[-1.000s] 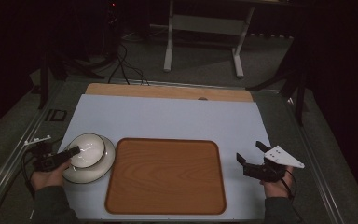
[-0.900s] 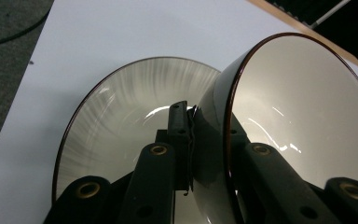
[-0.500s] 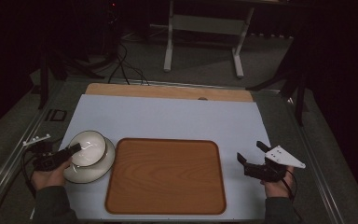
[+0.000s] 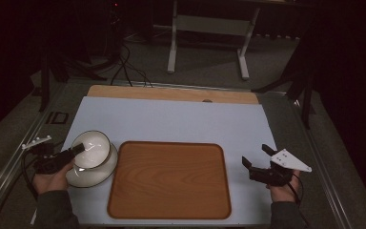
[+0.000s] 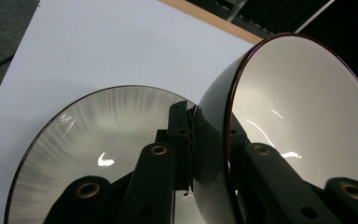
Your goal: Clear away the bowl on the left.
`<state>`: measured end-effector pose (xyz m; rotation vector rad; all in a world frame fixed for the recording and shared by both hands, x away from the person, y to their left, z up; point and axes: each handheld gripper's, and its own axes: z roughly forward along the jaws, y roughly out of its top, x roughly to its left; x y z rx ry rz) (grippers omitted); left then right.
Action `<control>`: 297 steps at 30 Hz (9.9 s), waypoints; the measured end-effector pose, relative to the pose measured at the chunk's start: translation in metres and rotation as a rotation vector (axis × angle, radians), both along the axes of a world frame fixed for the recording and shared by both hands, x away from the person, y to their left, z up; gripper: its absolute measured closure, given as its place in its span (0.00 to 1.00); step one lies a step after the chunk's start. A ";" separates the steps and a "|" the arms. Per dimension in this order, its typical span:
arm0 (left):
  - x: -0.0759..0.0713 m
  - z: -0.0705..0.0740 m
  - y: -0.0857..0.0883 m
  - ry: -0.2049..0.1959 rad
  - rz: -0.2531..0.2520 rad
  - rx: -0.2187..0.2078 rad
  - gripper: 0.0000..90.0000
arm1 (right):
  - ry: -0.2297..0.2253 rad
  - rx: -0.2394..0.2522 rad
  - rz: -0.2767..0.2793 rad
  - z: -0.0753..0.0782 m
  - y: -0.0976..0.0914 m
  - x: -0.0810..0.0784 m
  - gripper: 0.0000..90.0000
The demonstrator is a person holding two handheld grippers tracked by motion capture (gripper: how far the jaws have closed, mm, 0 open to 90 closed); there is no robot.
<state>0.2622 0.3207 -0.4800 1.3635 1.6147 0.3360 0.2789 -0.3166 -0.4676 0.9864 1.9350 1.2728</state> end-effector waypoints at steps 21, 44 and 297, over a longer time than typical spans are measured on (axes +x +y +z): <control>0.002 0.016 -0.011 -0.067 -0.025 0.000 0.90 | -0.001 0.001 0.001 0.000 0.000 0.000 0.12; 0.006 0.027 -0.033 -0.111 -0.085 0.009 0.90 | 0.000 -0.001 0.006 0.000 0.001 0.000 0.13; 0.010 0.033 -0.147 -0.129 -0.293 0.388 0.51 | 0.002 -0.005 0.022 0.000 0.002 -0.001 0.13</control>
